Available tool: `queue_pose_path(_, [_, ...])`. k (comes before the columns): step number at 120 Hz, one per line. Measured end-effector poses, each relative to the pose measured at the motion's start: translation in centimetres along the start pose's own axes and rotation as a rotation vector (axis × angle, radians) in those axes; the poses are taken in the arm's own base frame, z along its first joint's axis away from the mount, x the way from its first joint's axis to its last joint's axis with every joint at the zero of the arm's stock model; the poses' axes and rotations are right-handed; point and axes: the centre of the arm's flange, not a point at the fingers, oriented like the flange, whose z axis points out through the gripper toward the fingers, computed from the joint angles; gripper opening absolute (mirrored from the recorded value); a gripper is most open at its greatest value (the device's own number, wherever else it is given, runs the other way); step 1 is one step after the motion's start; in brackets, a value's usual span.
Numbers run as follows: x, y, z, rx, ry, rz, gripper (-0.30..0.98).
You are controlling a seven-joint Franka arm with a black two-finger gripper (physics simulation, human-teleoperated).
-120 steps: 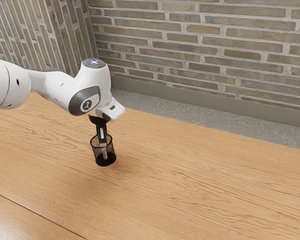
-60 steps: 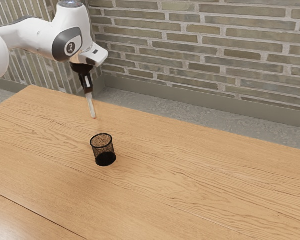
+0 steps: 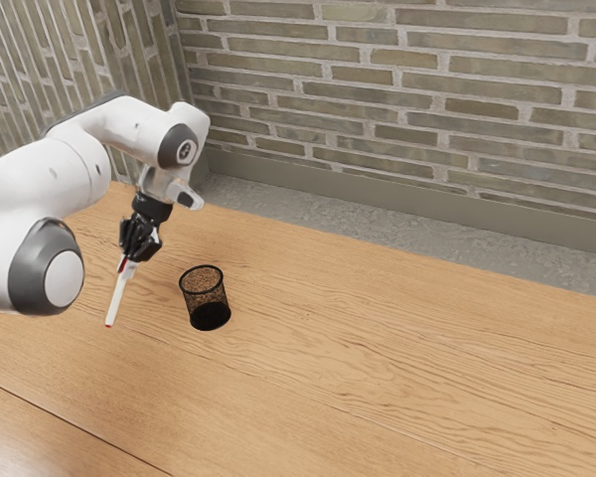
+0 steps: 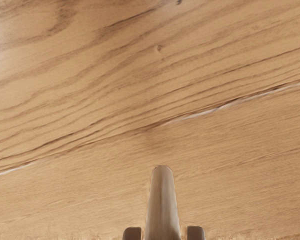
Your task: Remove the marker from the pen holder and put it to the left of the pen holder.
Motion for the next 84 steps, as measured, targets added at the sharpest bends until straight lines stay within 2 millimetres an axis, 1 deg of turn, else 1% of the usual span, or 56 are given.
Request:
queue_pose_path(6, [0.4, 0.0, 1.0, -0.017, -0.034, -0.009, -0.1])
queue_pose_path(12, [0.6, 0.1, 1.4, -0.026, -0.053, -0.016, -0.1])
queue_pose_path(21, [0.9, 0.4, 1.6, -0.03, -0.06, -0.022, -0.09])
queue_pose_path(32, [1.6, 1.2, 1.3, -0.03, -0.042, -0.016, -0.02])
queue_pose_path(36, [1.8, 1.3, 1.3, -0.032, -0.035, -0.016, 0.04])
queue_pose_path(53, [1.9, 1.0, 1.5, -0.05, -0.008, -0.031, 0.33])
queue_pose_path(60, [1.6, 1.2, 0.8, -0.052, 0.017, -0.033, 0.42])
queue_pose_path(64, [0.8, 1.5, -0.4, -0.049, 0.044, -0.035, 0.46])
queue_pose_path(68, [-1.0, 2.1, -2.0, -0.058, 0.08, -0.035, 0.49])
queue_pose_path(72, [-4.1, 3.4, -3.8, -0.06, 0.119, -0.033, 0.52])
queue_pose_path(74, [-6.2, 4.1, -4.5, -0.062, 0.14, -0.033, 0.53])
queue_pose_path(79, [-10.9, 6.0, -5.8, -0.061, 0.199, -0.037, 0.56])
queue_pose_path(84, [-14.7, 7.9, -7.1, -0.046, 0.264, -0.042, 0.58])
